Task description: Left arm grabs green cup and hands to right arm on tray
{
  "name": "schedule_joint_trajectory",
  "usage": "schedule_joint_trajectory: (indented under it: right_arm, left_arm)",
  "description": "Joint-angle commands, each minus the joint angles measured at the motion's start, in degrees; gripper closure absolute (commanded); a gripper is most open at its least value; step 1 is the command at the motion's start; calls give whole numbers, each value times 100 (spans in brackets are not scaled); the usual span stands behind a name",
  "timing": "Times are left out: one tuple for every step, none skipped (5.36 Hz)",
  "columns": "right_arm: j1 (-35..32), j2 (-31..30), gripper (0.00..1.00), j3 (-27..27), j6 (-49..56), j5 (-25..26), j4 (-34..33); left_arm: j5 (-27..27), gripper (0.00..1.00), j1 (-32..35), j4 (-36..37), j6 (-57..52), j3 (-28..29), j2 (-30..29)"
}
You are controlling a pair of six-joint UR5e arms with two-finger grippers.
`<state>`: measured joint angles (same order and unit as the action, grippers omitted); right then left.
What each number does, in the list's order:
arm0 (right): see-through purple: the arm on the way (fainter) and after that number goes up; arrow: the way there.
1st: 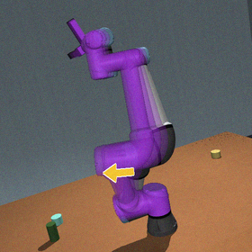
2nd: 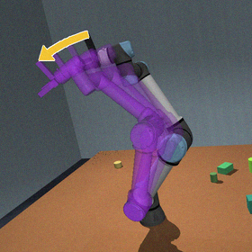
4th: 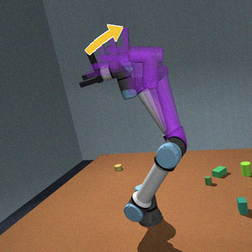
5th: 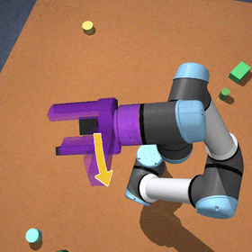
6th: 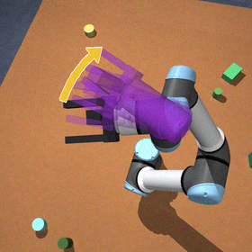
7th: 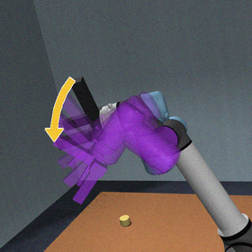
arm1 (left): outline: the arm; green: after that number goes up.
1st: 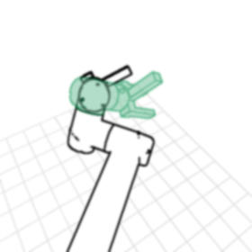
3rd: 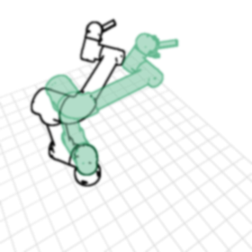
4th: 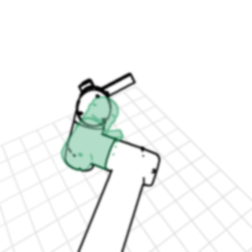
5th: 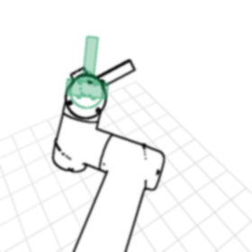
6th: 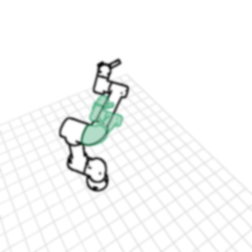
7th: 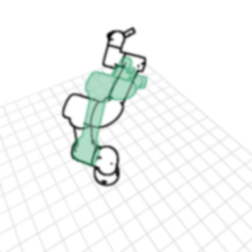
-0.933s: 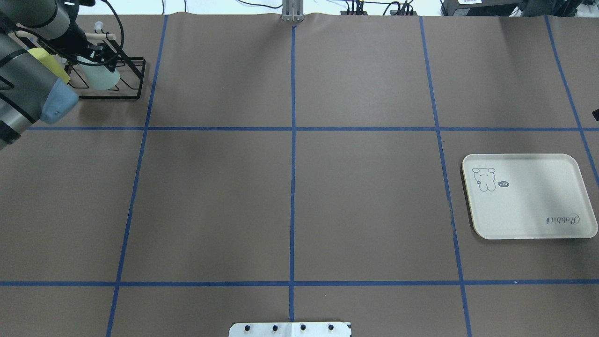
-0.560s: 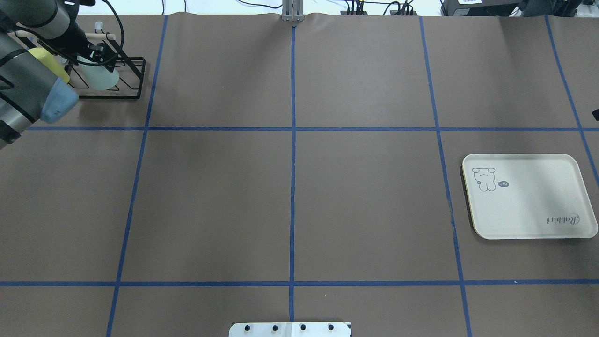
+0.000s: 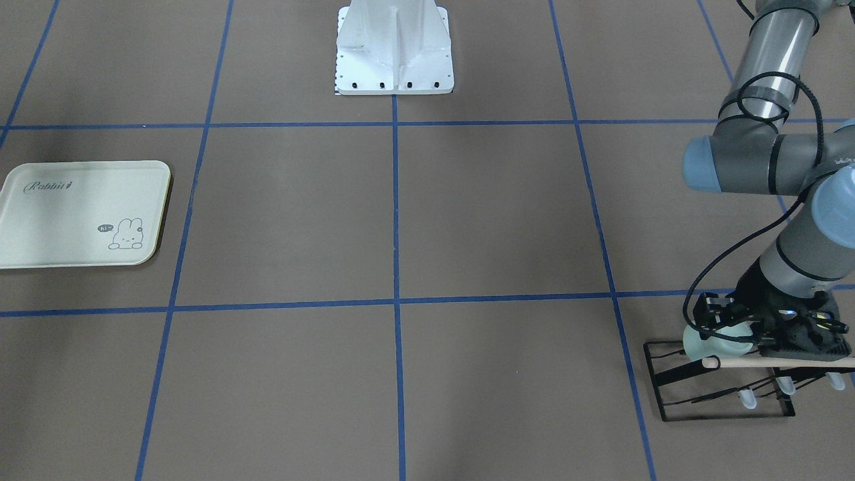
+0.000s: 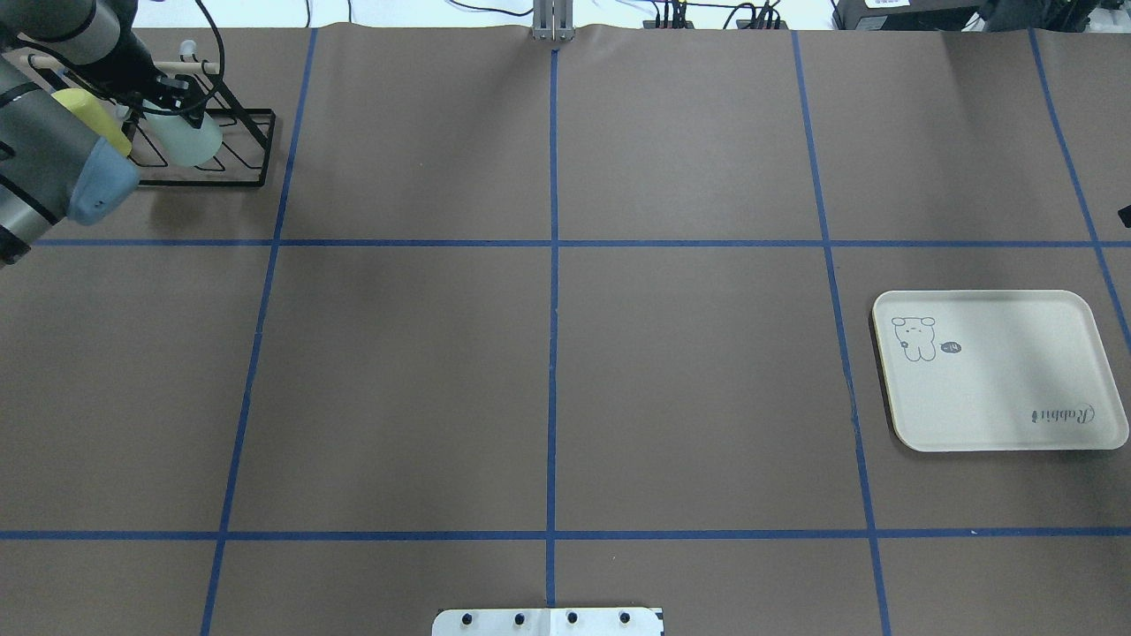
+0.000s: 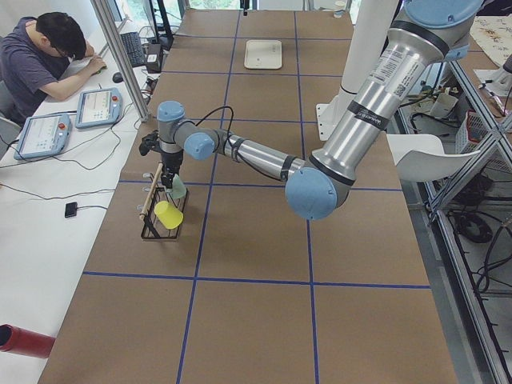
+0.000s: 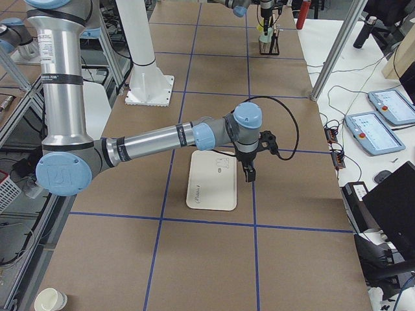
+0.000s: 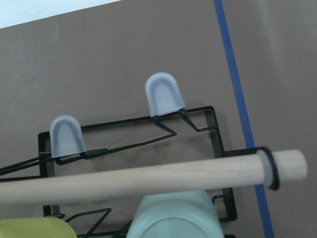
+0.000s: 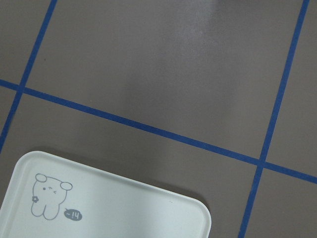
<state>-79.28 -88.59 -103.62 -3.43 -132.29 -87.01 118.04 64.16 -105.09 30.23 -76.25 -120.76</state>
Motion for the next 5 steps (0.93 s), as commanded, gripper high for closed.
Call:
schedule_joint_trajectory:
  right_arm:
    - [0, 0, 0, -9, 0, 2, 0]
    - [0, 0, 0, -9, 0, 2, 0]
    - [0, 9, 0, -9, 0, 2, 0]
    - [0, 9, 0, -26, 0, 2, 0]
    - [0, 9, 0, -18, 0, 2, 0]
  left_arm:
    - [17, 55, 69, 23, 0, -57, 0]
    - [52, 55, 113, 41, 9, -161, -18]
    - [61, 55, 122, 59, 17, -302, -1]
    - [183, 58, 157, 233, 18, -573, 52]
    - [341, 57, 280, 374, 18, -924, 87]
